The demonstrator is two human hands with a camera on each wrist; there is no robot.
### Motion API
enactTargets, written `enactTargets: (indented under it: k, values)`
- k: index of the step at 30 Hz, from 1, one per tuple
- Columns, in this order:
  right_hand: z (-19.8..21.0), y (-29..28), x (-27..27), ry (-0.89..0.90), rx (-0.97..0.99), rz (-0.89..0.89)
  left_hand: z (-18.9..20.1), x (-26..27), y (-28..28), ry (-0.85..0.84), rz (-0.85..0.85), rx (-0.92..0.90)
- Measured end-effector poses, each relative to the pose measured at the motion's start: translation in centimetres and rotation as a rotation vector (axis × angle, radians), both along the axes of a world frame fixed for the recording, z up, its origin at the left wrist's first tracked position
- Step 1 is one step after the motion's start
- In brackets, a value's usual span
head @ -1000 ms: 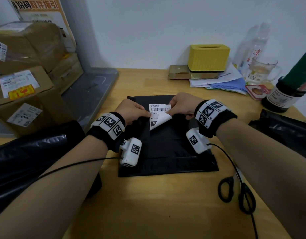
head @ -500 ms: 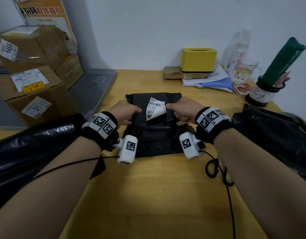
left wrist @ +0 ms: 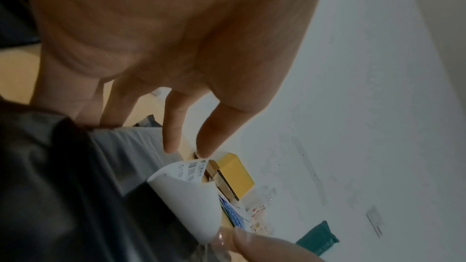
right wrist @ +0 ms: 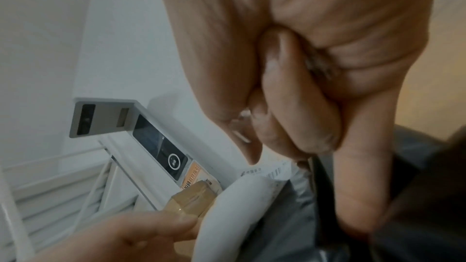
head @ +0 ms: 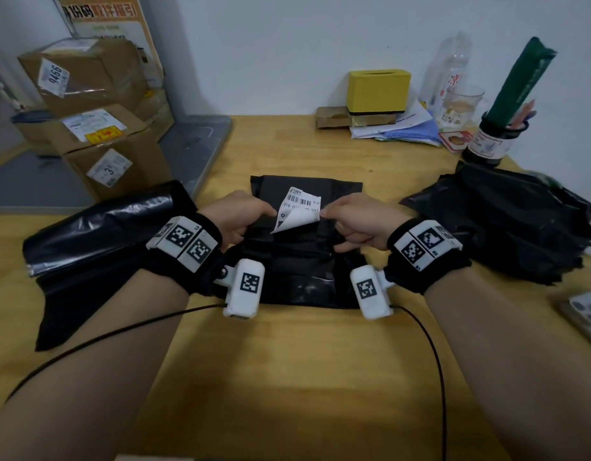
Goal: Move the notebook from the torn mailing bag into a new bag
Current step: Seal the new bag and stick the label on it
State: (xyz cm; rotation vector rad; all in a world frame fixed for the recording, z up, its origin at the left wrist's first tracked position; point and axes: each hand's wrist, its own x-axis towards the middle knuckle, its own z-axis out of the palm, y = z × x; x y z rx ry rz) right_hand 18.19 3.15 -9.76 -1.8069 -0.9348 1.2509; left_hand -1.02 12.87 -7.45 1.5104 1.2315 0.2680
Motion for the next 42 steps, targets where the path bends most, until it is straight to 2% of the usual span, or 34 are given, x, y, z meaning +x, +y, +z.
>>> enactTargets:
  k: [2, 4, 6, 7, 10, 12, 15, 20, 35, 38, 42]
  values:
    - [0.1, -1.8, -0.5, 0.062, 0.029, -0.027, 1.1, -0.6, -1.6, 0.043, -0.025, 0.0]
    - [-0.1, -2.9, -0.5, 0.087, 0.078, -0.09, 1.9, -0.9, -2.3, 0.07, -0.035, 0.123]
    - [-0.4, -3.4, -0.3, 0.094, 0.12, -0.157, 2.2, -0.5, -2.2, 0.011, -0.009, 0.308]
    - [-0.5, -3.5, -0.2, 0.098, 0.14, -0.181, 2.2, 0.0, -2.3, -0.049, -0.006, 0.332]
    - [-0.8, -3.5, 0.0, 0.165, 0.191, -0.204, 2.0, 1.4, -3.0, -0.246, 0.008, 0.189]
    - [-0.9, -3.4, 0.1, 0.22, 0.191, -0.185, 1.5, 2.3, -2.9, -0.292, 0.058, 0.14]
    - [-1.3, -3.5, 0.3, 0.289, 0.143, -0.155, 0.9, 2.8, -2.3, -0.228, 0.059, 0.109]
    - [-1.4, -2.9, 1.1, 0.371, 0.012, -0.142, 0.0, 2.8, -1.9, -0.195, -0.038, -0.086]
    - [-2.0, -2.7, 1.5, 0.324, 0.001, -0.127, -1.7, 2.2, -3.4, -0.274, -0.033, -0.283]
    - [-2.1, -2.5, 1.3, 0.289, 0.003, -0.125, -1.9, 1.9, -3.8, -0.244, -0.049, -0.292]
    - [-2.2, -2.4, 0.8, 0.247, 0.004, -0.141, -1.5, 1.5, -4.5, -0.117, -0.132, -0.324]
